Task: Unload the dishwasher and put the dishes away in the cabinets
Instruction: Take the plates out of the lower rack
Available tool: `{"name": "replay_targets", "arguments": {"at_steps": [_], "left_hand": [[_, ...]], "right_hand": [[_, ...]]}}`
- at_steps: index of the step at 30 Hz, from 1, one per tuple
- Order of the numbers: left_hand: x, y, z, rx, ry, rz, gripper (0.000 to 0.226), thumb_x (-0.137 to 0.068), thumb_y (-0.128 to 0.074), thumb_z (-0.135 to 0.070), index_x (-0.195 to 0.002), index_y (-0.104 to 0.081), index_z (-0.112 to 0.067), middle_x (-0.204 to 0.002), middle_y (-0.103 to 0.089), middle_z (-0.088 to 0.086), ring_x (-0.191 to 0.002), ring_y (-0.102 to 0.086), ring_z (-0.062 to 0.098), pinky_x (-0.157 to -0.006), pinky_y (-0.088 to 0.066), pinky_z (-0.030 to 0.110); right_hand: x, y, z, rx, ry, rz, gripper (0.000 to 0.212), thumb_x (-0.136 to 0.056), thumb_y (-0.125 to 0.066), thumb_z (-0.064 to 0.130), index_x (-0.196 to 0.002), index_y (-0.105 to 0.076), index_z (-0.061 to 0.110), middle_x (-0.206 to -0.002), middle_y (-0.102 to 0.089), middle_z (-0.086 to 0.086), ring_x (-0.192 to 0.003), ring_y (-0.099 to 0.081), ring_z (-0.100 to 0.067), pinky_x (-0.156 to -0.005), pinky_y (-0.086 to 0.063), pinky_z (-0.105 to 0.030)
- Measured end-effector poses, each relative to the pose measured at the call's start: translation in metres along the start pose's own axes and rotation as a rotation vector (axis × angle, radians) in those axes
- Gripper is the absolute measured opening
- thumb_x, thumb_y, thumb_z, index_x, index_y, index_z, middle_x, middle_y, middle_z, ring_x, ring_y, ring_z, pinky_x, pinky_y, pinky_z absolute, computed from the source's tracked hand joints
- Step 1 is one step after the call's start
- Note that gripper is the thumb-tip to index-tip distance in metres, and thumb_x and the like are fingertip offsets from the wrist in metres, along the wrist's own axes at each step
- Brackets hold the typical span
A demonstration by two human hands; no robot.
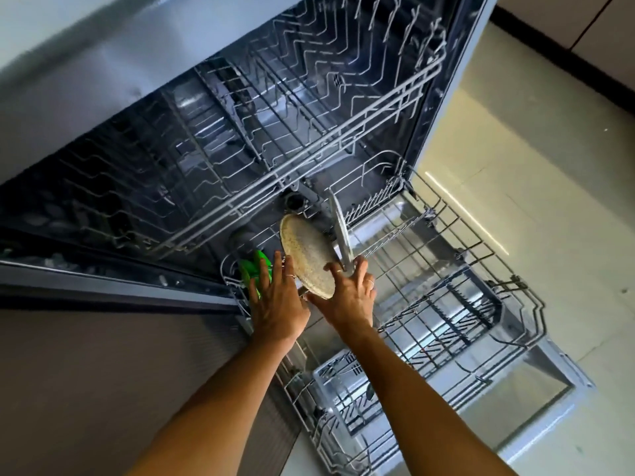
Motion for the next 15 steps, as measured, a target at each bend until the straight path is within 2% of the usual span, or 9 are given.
{"name": "replay_targets", "arguments": {"at_steps": [2,6,11,13,15], "left_hand": [[-0.001,-0.001,0.007,0.007,0.011,0.002,0.084,-0.091,-0.053,-0.031,-0.151,0.005,-0.021,-0.159,0.014,0.005,-0.145,0.015,0.027,-0.119,0.001,0.048],[-0.002,-0.006,0.019,0.012,0.030,0.021,0.083,-0.092,-0.054,-0.032,-0.152,0.003,-0.021,-0.159,0.014,0.005,-0.146,0.014,0.027,-0.118,0.003,0.045],[-0.006,-0.004,0.019,0.028,0.006,0.033,0.079,-0.093,-0.049,-0.028,-0.151,0.004,-0.021,-0.158,0.015,0.004,-0.145,0.015,0.027,-0.119,0.004,0.045],[-0.005,-0.004,0.021,0.032,-0.007,0.034,0.080,-0.093,-0.049,-0.027,-0.151,0.005,-0.021,-0.159,0.014,0.004,-0.145,0.015,0.026,-0.119,0.004,0.046],[-0.004,-0.004,0.023,0.040,-0.013,0.044,0.081,-0.093,-0.050,-0.026,-0.151,0.005,-0.021,-0.159,0.014,0.003,-0.145,0.015,0.026,-0.118,0.006,0.044]], "right_hand": [[-0.004,-0.004,0.001,0.034,-0.022,0.018,0.070,-0.076,-0.065,0.058,-0.136,-0.038,0.037,-0.154,-0.003,-0.014,-0.138,-0.017,-0.039,-0.114,-0.021,-0.049],[-0.012,-0.010,0.002,0.164,-0.032,0.092,0.074,-0.079,-0.063,0.058,-0.142,-0.032,0.036,-0.156,0.014,-0.017,-0.143,-0.002,-0.044,-0.115,-0.009,-0.058],[-0.018,-0.028,0.014,0.213,-0.089,0.073,0.067,-0.088,-0.060,0.040,-0.145,-0.025,0.035,-0.147,0.036,-0.022,-0.140,0.012,-0.050,-0.113,-0.004,-0.061],[-0.018,-0.035,0.018,0.199,-0.101,0.044,0.054,-0.095,-0.051,0.026,-0.144,-0.028,0.033,-0.149,0.034,-0.022,-0.142,0.008,-0.048,-0.115,-0.006,-0.061],[-0.018,-0.035,0.017,0.174,-0.085,0.009,0.047,-0.099,-0.039,0.017,-0.143,-0.031,0.029,-0.154,0.017,-0.023,-0.143,-0.005,-0.043,-0.116,-0.012,-0.058]]}}
Point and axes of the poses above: each hand's wrist, its own x-axis away from the middle knuckle, its own y-axis out of the back of the hand, z = x × y, the point moved 3 cm from there along -x, towards the middle knuckle
